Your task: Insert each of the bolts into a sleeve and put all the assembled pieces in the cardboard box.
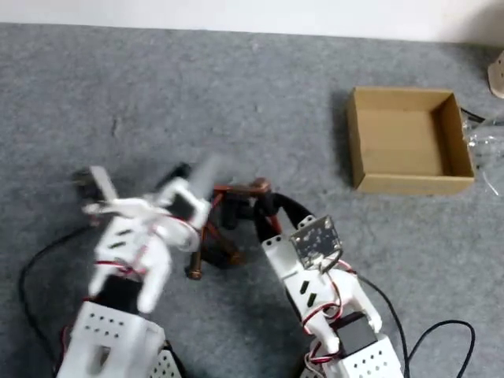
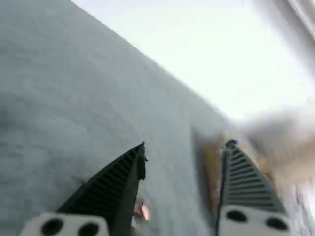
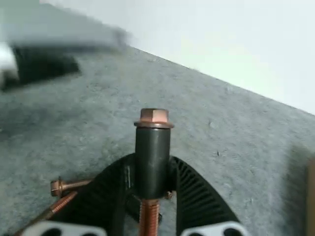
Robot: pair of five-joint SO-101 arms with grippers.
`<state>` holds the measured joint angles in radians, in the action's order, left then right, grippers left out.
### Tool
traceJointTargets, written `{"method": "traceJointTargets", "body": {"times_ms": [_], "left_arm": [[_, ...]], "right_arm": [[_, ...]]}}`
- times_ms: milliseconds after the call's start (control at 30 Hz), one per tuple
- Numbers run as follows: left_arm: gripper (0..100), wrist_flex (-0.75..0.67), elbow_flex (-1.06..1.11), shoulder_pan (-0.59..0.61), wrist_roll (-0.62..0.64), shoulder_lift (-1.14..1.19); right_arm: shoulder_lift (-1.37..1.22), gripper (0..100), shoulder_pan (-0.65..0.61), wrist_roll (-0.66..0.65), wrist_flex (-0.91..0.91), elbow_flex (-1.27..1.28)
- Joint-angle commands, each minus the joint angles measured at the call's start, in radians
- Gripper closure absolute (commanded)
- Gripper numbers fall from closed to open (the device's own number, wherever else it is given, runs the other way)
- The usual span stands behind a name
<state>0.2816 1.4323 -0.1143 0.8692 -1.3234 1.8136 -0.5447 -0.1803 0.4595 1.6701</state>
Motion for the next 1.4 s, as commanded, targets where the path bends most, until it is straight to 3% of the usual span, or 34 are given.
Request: {"method": "traceJointTargets", "body": {"times_ms": [0, 133, 367, 500, 633, 867, 1000, 1200, 1367], "left_arm": [[81, 0.003, -0.056, 0.165, 0.058, -0.015], [86, 0.002, -0.012, 0.163, -0.063, -0.013], [100, 0.005, 0.054, 0.173, -0.454, -0.013], [100, 0.008, 0.056, 0.242, -0.647, -0.013], [100, 0.072, 0.056, 0.309, -0.675, -0.012], [100, 0.178, 0.051, 0.311, -0.704, -0.012], [100, 0.181, 0.074, 0.298, -0.914, -0.004], [100, 0.083, 0.128, 0.280, -0.914, -0.004], [100, 0.084, 0.130, 0.274, -0.919, -0.004]], "right_arm": [[0.019, 99.3, 0.021, -0.011, -0.042, 0.139], [0.019, 99.3, 0.044, -0.011, -0.042, 0.139], [0.015, 99.3, 0.229, -0.003, -0.113, 0.145], [0.010, 99.3, 0.297, -0.003, -0.093, 0.145], [0.013, 99.3, 0.332, -0.003, -0.047, 0.145], [0.010, 99.3, 0.383, -0.003, -0.004, 0.145], [0.015, 99.3, 0.383, -0.003, 0.038, 0.145], [0.010, 99.3, 0.400, -0.003, 0.073, 0.142], [0.016, 99.3, 0.443, -0.006, 0.159, 0.142]]}}
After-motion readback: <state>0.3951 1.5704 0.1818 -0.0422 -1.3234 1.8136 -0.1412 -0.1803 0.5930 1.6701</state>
